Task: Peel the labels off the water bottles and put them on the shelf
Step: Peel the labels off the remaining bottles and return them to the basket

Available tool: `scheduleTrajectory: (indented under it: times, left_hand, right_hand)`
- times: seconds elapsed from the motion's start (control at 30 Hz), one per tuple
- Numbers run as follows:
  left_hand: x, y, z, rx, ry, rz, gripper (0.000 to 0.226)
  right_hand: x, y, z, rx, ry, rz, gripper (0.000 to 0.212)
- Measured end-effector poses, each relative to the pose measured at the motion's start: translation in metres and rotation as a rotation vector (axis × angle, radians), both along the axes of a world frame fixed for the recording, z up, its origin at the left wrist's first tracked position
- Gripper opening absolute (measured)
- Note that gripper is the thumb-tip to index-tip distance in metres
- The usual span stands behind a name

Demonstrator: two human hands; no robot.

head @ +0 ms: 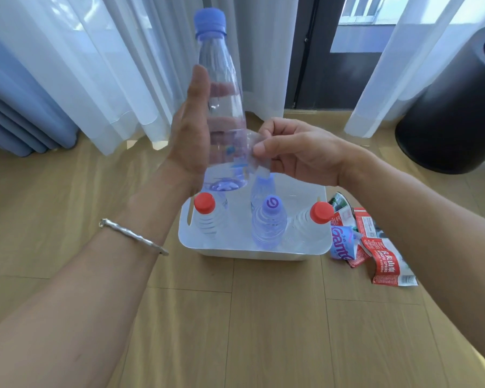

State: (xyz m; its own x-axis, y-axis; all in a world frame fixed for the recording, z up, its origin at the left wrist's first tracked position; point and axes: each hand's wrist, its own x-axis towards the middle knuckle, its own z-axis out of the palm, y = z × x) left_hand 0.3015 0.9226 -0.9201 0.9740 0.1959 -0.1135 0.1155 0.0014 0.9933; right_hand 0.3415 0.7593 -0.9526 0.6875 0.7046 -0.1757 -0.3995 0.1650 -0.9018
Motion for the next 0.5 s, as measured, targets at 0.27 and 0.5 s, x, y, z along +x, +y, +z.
scheduleTrajectory:
  times: [0.27,0.5]
  left_hand:
    - [-0.004,0.008,-0.008,-0.296,0.052,-0.117,0.066]
    - [0.004,0.017,-0.017,-0.308,0.084,-0.212,0.052]
  right_hand:
    - [-0.002,-0.01,-0.002,0.092,0.148,-0.038,0.025]
    - [0.0,-0.014,-0.006,-0.027,0.09,-0.084,0.034]
